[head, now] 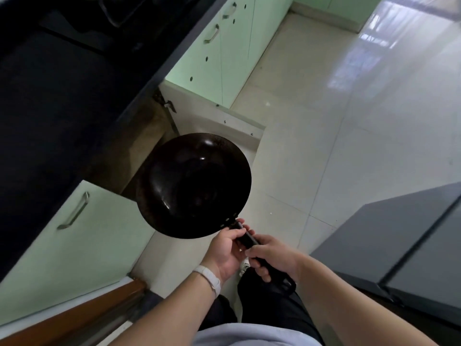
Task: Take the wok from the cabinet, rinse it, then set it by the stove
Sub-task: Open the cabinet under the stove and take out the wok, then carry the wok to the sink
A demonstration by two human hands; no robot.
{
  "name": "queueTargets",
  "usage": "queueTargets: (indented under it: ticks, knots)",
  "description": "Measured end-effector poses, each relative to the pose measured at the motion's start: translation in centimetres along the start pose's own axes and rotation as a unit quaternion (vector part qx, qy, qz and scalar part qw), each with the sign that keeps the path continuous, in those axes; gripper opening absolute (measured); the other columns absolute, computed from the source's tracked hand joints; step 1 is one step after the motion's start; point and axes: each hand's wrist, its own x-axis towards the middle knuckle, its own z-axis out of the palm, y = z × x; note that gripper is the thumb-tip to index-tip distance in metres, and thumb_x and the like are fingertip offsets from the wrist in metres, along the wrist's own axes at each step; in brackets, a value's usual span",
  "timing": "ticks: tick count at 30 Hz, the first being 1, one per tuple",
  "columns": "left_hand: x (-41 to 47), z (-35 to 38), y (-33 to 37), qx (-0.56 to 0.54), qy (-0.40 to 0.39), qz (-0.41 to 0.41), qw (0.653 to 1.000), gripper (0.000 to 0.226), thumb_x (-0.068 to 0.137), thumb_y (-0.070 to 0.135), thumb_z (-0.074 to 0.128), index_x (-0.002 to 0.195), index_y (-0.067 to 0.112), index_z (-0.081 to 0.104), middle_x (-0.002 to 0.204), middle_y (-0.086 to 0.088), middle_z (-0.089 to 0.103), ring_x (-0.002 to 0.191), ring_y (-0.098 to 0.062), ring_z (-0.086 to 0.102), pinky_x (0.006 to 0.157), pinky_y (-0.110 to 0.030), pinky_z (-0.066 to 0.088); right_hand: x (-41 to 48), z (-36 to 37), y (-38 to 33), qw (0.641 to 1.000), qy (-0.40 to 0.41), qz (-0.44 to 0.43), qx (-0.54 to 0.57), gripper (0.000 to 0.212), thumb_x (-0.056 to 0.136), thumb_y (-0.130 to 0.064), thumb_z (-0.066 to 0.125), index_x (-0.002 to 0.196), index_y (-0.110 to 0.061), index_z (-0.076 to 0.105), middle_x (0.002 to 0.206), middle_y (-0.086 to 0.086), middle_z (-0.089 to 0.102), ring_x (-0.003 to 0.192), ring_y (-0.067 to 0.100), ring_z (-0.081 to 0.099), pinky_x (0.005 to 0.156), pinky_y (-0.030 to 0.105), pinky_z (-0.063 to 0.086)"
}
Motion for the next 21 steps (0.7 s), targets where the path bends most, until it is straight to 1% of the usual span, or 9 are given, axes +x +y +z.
queueTargets:
  ticks: [6, 11, 14, 16, 21]
  knots:
    - [-6.6, 3.7, 0.3, 0.027, -0.019, -0.006, 0.999, 0.02, 0.096, -0.004, 0.044, 0.105, 0.007, 0.057, 0.083, -0.009, 0.061, 0.08, -0.022, 0.063, 0.066, -0.033, 0.057, -6.9, 2.3, -2.7, 1.0, 0.003, -0.009, 0.024, 0.016, 0.097, 0.0, 0.049, 0.112, -0.002, 0.05, 0.06, 0.004, 0.05, 0.043, 0.015, 0.044, 0.037, 0.024, 0.04]
    - [-10.8, 6.0, 0.9, 0.051, -0.038, 0.012, 0.998, 0.019, 0.096, -0.004, 0.044, 0.104, 0.006, 0.058, 0.085, -0.009, 0.06, 0.081, -0.023, 0.063, 0.071, -0.034, 0.056, -11.0, 4.3, -4.2, 0.999, 0.032, -0.034, 0.018, 0.013, 0.097, -0.001, 0.051, 0.109, -0.005, 0.051, 0.059, 0.004, 0.051, 0.044, 0.016, 0.043, 0.039, 0.023, 0.038]
    - [-13.0, 7.1, 1.4, 0.072, -0.059, 0.026, 0.995, 0.018, 0.096, -0.004, 0.046, 0.104, 0.007, 0.058, 0.086, -0.008, 0.062, 0.082, -0.022, 0.064, 0.067, -0.031, 0.058, -13.2, 5.6, -5.1, 0.997, 0.051, -0.059, 0.028, 0.01, 0.097, 0.0, 0.051, 0.105, -0.006, 0.052, 0.058, 0.004, 0.05, 0.042, 0.015, 0.043, 0.039, 0.022, 0.038]
    - [-14.3, 8.0, 1.8, 0.084, -0.076, 0.036, 0.993, 0.018, 0.096, -0.003, 0.047, 0.105, 0.006, 0.059, 0.088, -0.008, 0.062, 0.083, -0.022, 0.064, 0.065, -0.03, 0.059, -14.6, 6.3, -5.7, 0.995, 0.055, -0.077, 0.033, 0.011, 0.097, 0.0, 0.051, 0.107, -0.007, 0.052, 0.059, 0.004, 0.049, 0.044, 0.014, 0.043, 0.039, 0.023, 0.037]
    - [-16.7, 10.6, 2.6, 0.112, -0.106, 0.078, 0.985, 0.018, 0.095, -0.004, 0.047, 0.102, 0.007, 0.06, 0.086, -0.007, 0.063, 0.081, -0.021, 0.065, 0.069, -0.031, 0.058, -17.4, 7.1, -7.6, 0.989, 0.063, -0.127, 0.032, 0.008, 0.098, -0.003, 0.051, 0.105, -0.006, 0.052, 0.062, 0.005, 0.05, 0.045, 0.014, 0.044, 0.039, 0.024, 0.038]
